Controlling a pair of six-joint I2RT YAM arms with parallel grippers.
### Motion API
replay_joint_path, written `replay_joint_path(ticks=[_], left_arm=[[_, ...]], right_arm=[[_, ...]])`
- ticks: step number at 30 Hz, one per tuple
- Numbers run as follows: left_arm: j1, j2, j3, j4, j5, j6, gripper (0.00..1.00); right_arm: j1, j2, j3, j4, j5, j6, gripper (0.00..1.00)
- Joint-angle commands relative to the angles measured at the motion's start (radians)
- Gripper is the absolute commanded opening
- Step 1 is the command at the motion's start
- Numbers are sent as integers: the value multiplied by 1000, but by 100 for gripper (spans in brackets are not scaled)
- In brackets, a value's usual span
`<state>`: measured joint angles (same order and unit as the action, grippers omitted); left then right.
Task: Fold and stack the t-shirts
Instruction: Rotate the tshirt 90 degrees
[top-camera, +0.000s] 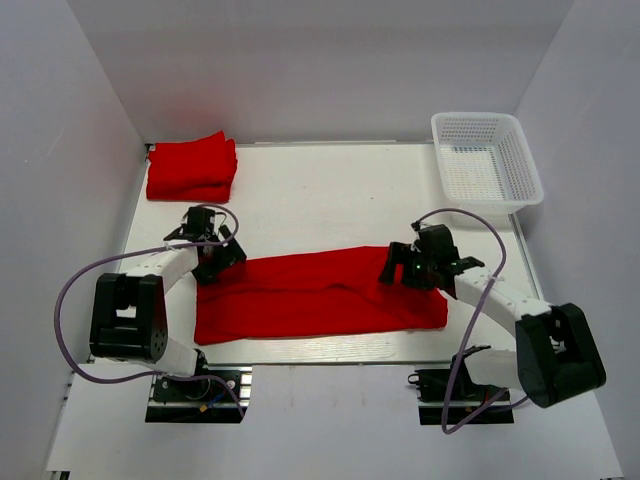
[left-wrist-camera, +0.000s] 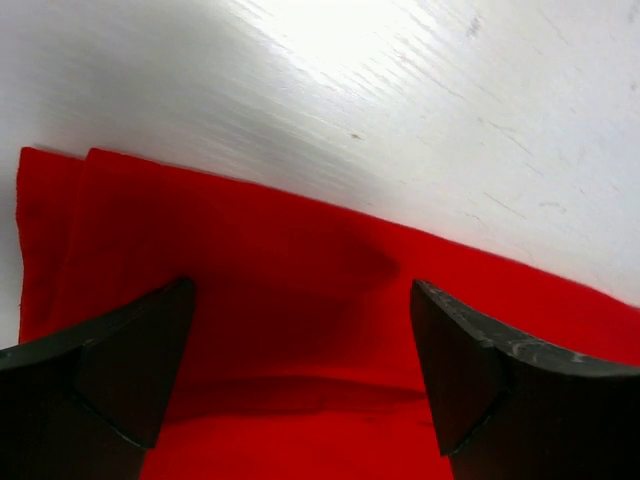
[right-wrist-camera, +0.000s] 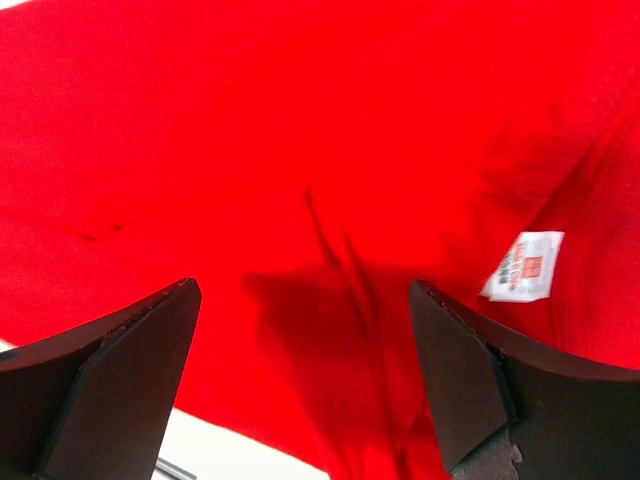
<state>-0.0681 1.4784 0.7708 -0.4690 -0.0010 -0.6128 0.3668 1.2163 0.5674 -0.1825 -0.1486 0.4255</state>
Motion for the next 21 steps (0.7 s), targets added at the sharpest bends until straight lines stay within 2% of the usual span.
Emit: replay_joint_path(ticks=[1, 5, 9, 10, 16, 21], left_arm=[[2, 45, -62, -163, -155, -68, 100], [2, 83, -38, -195, -205, -93, 100], [-8, 83, -28, -195, -192, -84, 100], [-9, 83, -28, -186, -192, -84, 100], [-56, 74, -57, -186, -94, -51, 100], [-137, 54, -123, -139, 41, -93, 100]], right_arm=[[-6, 67, 46, 5, 67, 51, 90], [-6, 127, 58, 11, 110, 108, 90], [-11, 212, 110, 18, 144, 101, 90], [-12, 276, 130, 9, 177, 102, 90], [-28, 481, 344, -37, 199, 99, 90], [-60, 707, 623, -98, 158, 39, 90]])
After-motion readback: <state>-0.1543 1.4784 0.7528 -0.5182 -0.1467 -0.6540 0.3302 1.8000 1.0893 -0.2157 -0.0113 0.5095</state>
